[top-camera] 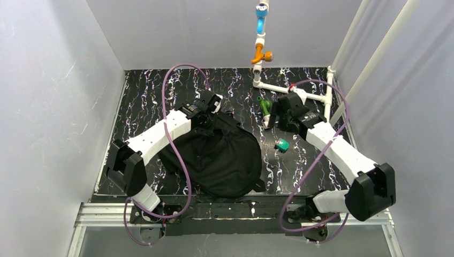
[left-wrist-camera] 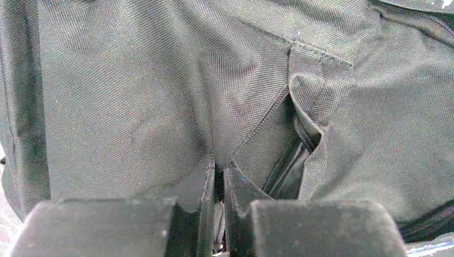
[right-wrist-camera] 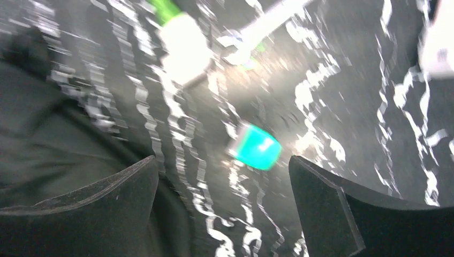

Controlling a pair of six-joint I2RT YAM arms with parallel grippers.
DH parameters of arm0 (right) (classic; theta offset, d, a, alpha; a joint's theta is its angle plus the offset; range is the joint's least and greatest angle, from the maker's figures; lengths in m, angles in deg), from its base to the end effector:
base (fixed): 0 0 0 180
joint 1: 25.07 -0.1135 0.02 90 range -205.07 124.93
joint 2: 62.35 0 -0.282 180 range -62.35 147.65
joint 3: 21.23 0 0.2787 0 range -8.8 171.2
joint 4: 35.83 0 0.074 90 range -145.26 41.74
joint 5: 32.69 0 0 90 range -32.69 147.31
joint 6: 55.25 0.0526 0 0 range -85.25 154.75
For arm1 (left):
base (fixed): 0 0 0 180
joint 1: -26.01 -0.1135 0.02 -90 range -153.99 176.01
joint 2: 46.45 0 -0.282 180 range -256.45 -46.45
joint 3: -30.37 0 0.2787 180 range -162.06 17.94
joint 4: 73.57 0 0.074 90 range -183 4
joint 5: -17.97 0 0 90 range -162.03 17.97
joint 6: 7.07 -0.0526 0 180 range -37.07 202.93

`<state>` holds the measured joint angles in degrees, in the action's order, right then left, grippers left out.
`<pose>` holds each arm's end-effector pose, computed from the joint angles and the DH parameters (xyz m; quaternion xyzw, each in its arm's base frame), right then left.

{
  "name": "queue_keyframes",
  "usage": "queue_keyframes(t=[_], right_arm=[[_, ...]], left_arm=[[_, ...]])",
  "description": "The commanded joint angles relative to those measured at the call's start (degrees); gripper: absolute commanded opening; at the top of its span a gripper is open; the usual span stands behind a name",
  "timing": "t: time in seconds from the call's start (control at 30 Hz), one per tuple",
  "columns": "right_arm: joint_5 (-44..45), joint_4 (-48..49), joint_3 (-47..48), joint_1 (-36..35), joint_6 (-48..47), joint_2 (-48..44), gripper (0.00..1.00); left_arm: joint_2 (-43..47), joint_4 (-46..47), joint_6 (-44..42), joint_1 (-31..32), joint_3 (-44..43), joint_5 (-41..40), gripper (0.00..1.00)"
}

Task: Pack the student bag
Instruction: Pick up the stationery from the center of the board.

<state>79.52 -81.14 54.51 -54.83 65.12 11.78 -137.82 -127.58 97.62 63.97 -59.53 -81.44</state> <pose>0.2791 0.1367 0.3078 0.0805 0.9018 0.0400 0.4226 0.3023 -0.2249 0.2845 0.1681 0.9371 -0.0609 0.2998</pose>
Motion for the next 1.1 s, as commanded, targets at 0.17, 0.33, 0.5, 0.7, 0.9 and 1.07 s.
queue_keyframes(t=[0.17, 0.33, 0.5, 0.7, 0.9, 1.07], right_arm=[[3.36, -3.07, -8.59, 3.67, 9.84, 7.31, 0.98], [3.02, 2.1, -10.57, 4.53, 10.92, 10.53, 0.98], [1.99, 5.84, -11.81, 5.53, 10.8, 13.45, 0.98], [0.68, 8.87, -13.98, 5.81, 11.11, 15.42, 0.92], [-0.61, 10.21, -15.45, 5.7, 8.0, 14.9, 0.63], [-1.89, 12.5, -15.11, 3.2, 0.43, 10.59, 0.39]], left_arm=[[4.16, 0.19, 3.49, -0.34, 1.06, 5.36, 0.0], [4.98, 0.72, 4.82, -0.39, 1.74, 7.47, 0.0], [5.29, 1.07, 5.16, -0.34, 2.38, 8.52, 0.0], [5.33, 1.33, 5.34, -0.38, 2.79, 8.4, 0.0], [4.86, 1.35, 4.69, -0.45, 2.6, 7.35, 0.0], [4.41, 1.42, 4.55, -0.72, 2.5, 6.78, 0.0]])
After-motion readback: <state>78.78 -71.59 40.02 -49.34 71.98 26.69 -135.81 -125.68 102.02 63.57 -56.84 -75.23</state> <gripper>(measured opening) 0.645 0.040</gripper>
